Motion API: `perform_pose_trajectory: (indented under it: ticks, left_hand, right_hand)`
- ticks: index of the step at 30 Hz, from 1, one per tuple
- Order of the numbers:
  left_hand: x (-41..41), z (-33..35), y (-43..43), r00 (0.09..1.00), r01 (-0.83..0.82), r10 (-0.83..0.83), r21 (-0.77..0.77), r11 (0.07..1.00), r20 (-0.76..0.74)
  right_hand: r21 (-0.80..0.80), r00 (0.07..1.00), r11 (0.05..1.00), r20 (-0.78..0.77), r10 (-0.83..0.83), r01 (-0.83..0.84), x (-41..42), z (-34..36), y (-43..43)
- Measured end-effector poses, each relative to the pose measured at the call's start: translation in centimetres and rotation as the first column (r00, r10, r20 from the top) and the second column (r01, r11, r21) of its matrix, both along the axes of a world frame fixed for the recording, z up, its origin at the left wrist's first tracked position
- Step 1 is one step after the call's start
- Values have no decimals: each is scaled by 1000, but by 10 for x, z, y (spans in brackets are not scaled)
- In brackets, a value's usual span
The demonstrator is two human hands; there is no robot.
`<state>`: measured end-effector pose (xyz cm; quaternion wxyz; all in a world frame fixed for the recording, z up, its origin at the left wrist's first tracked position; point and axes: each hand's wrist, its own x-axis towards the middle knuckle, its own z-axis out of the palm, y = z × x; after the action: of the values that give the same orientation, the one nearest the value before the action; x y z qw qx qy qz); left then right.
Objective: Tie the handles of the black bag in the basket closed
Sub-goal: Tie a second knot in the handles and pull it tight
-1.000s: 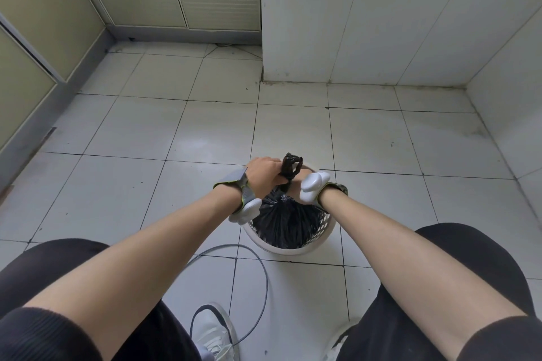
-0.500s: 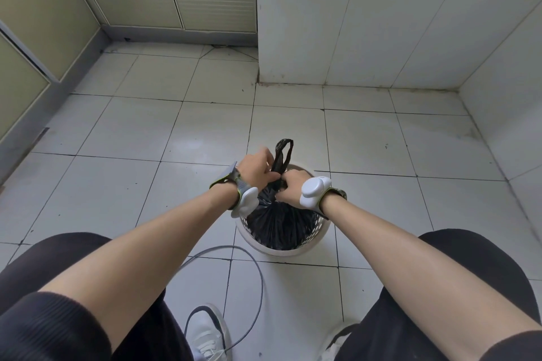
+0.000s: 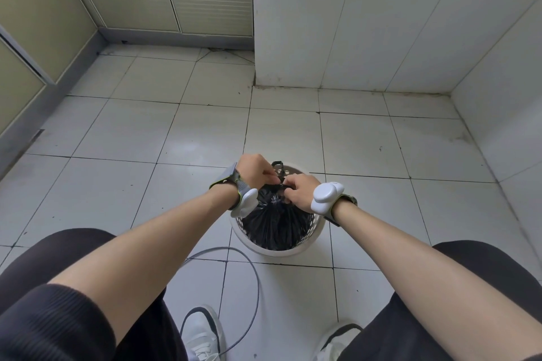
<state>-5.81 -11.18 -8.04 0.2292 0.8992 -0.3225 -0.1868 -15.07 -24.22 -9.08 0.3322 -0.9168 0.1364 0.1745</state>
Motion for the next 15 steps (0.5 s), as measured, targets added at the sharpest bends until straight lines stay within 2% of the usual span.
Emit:
perform_pose_trajectory:
  ticks: [5,8,15]
  left_hand:
    - [-5,0,-5,988,147,-151,130,981,17]
    - [-7,-2,-4,982,174,-186,201,964,42]
    - [-2,-7,1,973,213,-227,219,952,43]
  right_hand:
    - [4,1000,1000,20,4,-4,2,-1,-3]
    - [3,999,1000,31,19,-20,2,-2,-3]
    - [34,996,999,82,-37,34,3,-5,-2]
